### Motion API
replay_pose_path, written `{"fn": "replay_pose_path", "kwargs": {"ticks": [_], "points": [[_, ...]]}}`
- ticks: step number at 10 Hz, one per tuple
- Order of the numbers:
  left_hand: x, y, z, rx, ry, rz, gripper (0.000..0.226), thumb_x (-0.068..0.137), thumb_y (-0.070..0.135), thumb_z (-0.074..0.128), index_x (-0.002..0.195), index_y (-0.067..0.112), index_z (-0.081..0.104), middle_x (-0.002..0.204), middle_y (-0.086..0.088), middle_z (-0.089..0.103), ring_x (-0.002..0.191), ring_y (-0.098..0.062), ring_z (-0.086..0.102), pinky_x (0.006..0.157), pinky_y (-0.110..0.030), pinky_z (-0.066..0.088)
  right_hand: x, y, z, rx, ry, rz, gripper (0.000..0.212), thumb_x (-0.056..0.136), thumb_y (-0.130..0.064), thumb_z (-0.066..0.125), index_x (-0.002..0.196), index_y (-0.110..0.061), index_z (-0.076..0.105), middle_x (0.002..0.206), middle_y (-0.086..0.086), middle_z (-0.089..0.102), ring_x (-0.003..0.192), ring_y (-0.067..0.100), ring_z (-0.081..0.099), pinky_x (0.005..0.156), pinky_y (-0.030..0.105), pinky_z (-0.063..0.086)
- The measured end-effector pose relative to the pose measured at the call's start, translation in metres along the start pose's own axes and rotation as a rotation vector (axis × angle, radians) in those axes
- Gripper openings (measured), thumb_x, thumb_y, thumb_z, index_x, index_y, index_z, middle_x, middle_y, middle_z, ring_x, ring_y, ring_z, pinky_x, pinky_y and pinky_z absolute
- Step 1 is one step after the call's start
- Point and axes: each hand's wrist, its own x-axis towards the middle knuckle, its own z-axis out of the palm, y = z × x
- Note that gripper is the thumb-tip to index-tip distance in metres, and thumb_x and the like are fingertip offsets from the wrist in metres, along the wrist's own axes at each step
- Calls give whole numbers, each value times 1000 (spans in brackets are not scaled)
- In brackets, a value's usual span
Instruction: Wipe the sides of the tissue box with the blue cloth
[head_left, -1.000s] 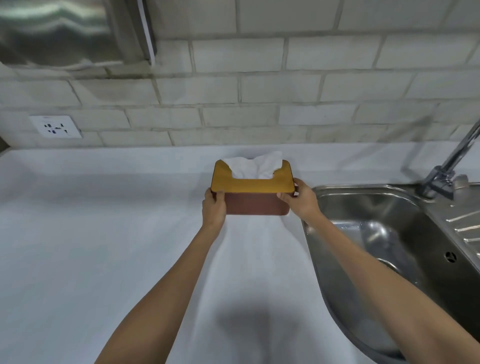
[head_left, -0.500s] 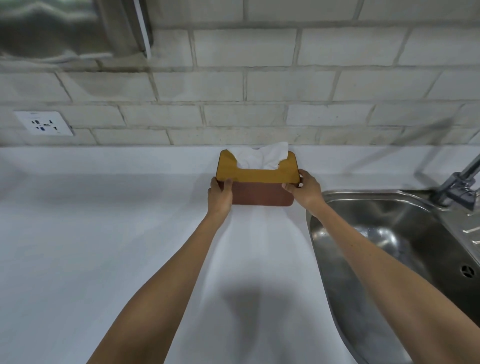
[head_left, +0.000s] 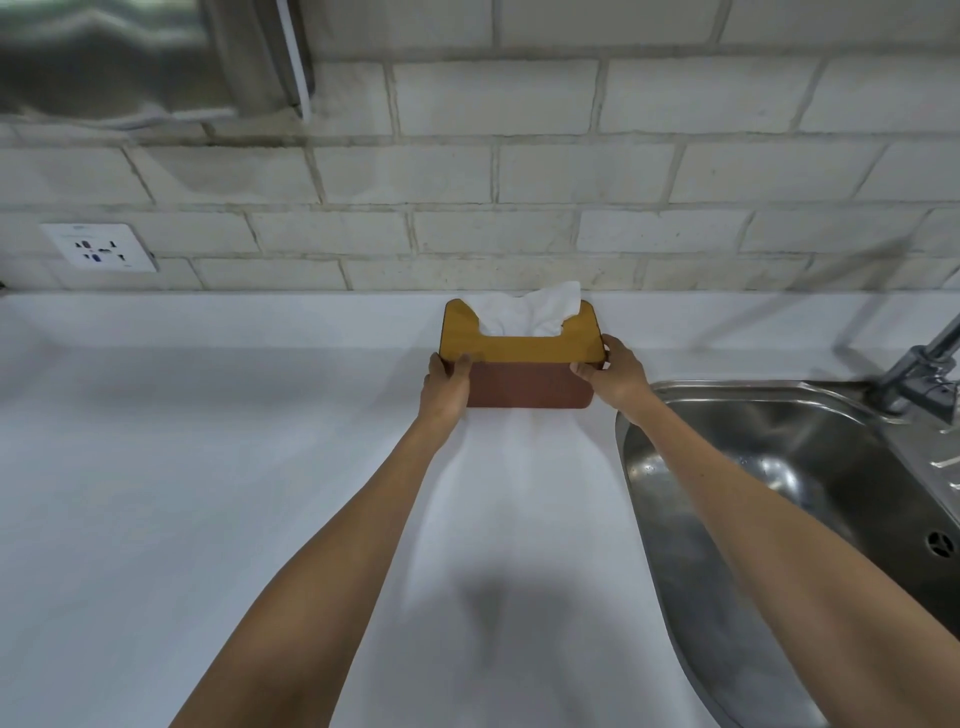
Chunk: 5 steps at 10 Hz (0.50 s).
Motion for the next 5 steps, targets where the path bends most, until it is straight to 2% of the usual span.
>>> {"fn": "replay_pose_path", "kwargs": {"ticks": [1,2,3,4,5], "points": [[-1,3,-3,27,-48,-34,65,98,45,30,151,13,10,153,-10,33,137,-30,36,109,-39,31,2,0,0,-4,-18,17,58,88,-23,63,139,-8,39,132,14,55,119,31,53,81,27,40],[-4,6,-5,55,-80,-64,71,98,49,30,152,14,-1,156,-9,27,140,-30,31,112,-39,28,1,-1,-2,-22,-20,21,60,88,-23,63,140,-8,36,135,15,53,121,32,52,83,28,40],[-5,8,-6,71,-98,-99,74,97,49,32,151,11,-2,157,-10,24,141,-30,29,112,-39,27,2,-2,-4,-47,-17,34,77,89,-26,62,150,-11,18,142,15,46,128,33,48,93,33,42],[-15,13,-10,93,-68,-104,71,97,47,35,149,7,11,153,-13,31,138,-31,34,109,-40,32,-9,-8,-11,-81,-6,41,82,90,-27,61,152,-14,9,144,17,43,129,34,46,98,36,42],[-25,21,-13,91,-45,-89,62,97,42,39,144,5,23,146,-13,39,131,-31,41,104,-40,38,-17,-16,-21,-134,24,21,79,91,-29,58,152,-12,10,148,17,38,133,32,43,101,35,39]]}}
